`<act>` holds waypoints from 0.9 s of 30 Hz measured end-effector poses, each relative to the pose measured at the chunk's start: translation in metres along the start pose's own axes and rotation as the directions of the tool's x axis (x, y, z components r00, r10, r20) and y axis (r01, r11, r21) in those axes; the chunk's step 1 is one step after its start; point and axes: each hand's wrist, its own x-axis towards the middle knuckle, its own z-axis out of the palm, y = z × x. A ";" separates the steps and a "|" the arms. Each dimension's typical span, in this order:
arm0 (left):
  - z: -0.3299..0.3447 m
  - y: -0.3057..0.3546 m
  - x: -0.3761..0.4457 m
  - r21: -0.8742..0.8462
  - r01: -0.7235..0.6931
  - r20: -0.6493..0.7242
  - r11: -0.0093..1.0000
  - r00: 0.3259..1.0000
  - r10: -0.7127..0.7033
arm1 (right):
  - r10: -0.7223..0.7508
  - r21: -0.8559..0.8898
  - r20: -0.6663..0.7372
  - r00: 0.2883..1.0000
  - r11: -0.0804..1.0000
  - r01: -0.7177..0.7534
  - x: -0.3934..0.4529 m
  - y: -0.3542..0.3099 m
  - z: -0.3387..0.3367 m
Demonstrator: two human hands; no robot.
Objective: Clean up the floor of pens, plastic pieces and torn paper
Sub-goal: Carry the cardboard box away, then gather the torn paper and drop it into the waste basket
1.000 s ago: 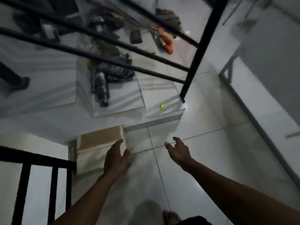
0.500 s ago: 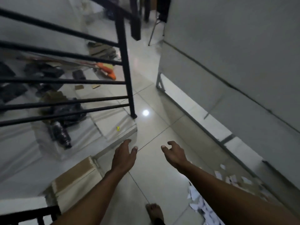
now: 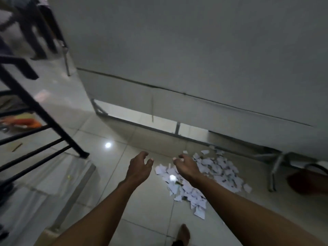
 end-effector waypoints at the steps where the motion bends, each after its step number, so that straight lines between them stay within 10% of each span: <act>1: 0.012 0.013 -0.001 0.009 -0.023 0.027 1.000 0.999 0.023 | 0.017 0.017 -0.021 1.000 1.000 -0.016 -0.002 0.011 -0.015; 27: 0.325 0.187 0.030 0.058 -0.021 0.287 0.998 0.958 0.003 | 0.364 0.049 -0.002 0.931 0.930 -0.364 0.077 0.281 -0.263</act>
